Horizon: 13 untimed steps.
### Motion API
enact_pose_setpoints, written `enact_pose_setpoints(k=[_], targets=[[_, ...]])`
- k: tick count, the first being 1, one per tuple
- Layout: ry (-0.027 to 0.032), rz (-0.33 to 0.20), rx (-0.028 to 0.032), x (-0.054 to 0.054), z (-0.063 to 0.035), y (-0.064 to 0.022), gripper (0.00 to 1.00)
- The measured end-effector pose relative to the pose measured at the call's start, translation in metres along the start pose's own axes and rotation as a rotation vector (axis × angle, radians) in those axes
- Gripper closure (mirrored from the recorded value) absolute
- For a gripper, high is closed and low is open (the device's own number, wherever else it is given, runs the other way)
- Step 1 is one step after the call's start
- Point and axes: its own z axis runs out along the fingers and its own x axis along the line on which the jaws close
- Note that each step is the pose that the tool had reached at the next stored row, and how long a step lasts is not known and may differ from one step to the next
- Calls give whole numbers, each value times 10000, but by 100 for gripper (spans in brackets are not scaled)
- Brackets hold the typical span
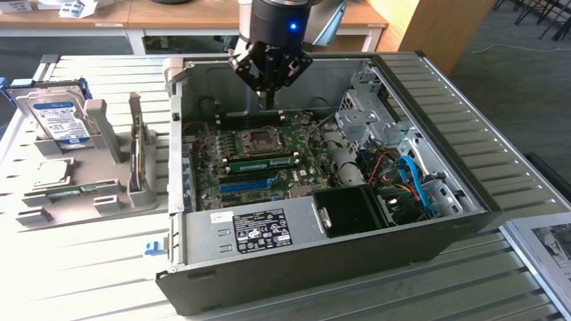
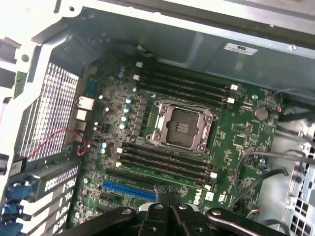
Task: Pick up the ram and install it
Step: 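Press down the ram until it locks into place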
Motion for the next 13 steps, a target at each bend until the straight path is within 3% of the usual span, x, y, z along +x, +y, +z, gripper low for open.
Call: enact_pose_setpoints(k=[13], targets=[[-50, 1751, -82, 0, 5, 0, 90]])
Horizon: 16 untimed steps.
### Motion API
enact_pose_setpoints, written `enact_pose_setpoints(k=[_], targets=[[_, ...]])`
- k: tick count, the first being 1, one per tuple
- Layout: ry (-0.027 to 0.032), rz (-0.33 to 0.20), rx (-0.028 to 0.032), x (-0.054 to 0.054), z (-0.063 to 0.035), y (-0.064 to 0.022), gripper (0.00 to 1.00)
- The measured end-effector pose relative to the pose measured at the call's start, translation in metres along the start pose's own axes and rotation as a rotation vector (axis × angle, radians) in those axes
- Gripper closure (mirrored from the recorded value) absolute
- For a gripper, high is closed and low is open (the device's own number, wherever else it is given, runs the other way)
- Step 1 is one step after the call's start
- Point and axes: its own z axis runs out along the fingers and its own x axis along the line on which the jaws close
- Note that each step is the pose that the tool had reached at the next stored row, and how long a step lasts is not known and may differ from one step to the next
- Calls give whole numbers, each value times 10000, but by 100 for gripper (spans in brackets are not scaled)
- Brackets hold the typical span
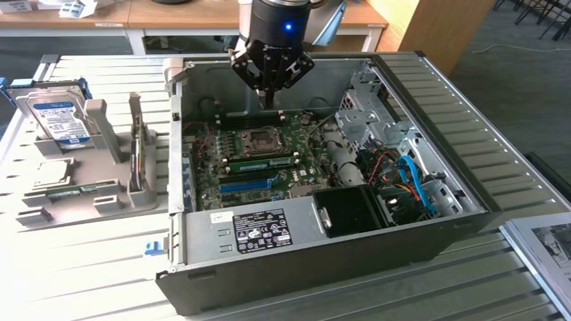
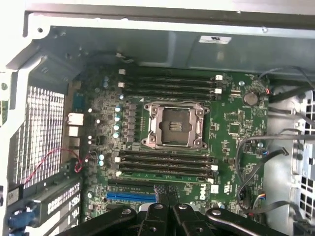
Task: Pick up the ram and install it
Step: 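Press down the ram until it locks into place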
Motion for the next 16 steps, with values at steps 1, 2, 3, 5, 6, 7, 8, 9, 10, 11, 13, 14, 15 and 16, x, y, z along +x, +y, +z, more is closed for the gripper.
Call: enact_pose_setpoints(k=[1, 2, 3, 5, 6, 7, 8, 9, 10, 11, 13, 14, 15, 16], targets=[[-2, 99, -4, 0, 0, 0, 90], [-4, 134, -5, 0, 0, 0, 90], [-4, 134, -6, 0, 0, 0, 90], [-5, 135, -6, 0, 0, 0, 90], [-4, 135, -6, 0, 0, 0, 90], [-5, 136, -6, -1, 0, 0, 90], [-4, 135, -6, -3, 0, 0, 90], [-4, 133, -6, -7, 0, -1, 90], [-4, 134, -6, -11, -1, -1, 90], [-3, 136, -5, -16, -1, -1, 90], [-5, 135, -6, -42, -2, -2, 90], [-4, 136, -6, -51, -3, -2, 90], [-4, 139, -6, -59, -3, -2, 90], [-4, 142, -6, -65, -3, -2, 90]])
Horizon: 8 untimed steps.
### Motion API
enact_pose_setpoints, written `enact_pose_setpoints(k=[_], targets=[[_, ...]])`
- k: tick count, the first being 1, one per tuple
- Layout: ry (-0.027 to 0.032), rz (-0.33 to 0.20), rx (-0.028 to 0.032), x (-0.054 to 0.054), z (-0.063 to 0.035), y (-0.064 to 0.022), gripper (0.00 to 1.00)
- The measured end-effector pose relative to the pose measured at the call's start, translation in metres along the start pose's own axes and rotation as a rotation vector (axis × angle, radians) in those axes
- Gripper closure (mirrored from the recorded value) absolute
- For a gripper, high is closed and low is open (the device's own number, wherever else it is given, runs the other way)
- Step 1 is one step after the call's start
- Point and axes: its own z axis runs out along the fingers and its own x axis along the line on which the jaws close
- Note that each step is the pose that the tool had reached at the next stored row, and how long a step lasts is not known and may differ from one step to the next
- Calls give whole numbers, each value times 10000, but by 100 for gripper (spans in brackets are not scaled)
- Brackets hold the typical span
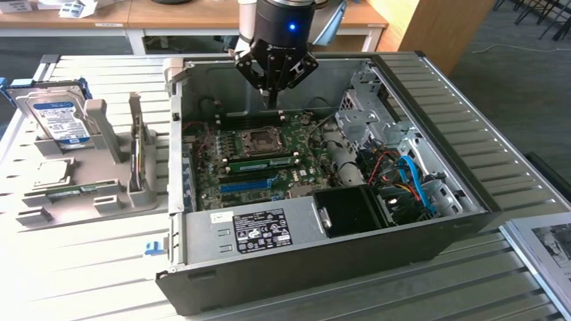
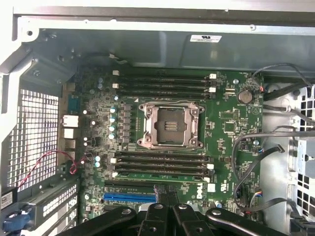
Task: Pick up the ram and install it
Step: 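Press down the ram until it locks into place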
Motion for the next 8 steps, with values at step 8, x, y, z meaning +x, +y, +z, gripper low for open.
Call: enact_pose_setpoints(k=[8], targets=[[-5, 166, -9, -1, 1, 1, 90]])
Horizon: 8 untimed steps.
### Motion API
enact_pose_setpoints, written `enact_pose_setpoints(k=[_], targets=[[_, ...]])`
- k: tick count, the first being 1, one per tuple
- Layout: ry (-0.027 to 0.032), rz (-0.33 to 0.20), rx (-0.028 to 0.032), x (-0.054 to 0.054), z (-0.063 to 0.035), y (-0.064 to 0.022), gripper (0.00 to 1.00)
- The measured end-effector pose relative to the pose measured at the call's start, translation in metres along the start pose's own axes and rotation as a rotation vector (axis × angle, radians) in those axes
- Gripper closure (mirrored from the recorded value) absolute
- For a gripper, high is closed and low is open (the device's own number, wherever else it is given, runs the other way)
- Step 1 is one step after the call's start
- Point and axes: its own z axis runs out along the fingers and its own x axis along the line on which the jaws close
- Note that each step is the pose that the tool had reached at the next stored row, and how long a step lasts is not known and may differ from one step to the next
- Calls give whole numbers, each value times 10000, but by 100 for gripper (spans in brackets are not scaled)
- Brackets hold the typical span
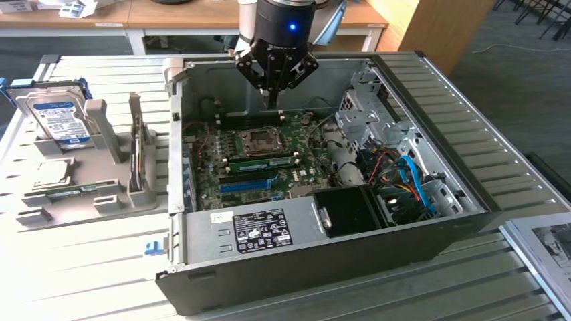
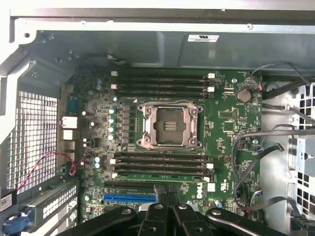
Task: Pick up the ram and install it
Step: 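Press down the ram until it locks into place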
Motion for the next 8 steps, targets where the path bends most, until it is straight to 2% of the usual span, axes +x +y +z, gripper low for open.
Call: enact_pose_setpoints(k=[8], targets=[[-3, 96, -4, 0, -1, -1, 90]])
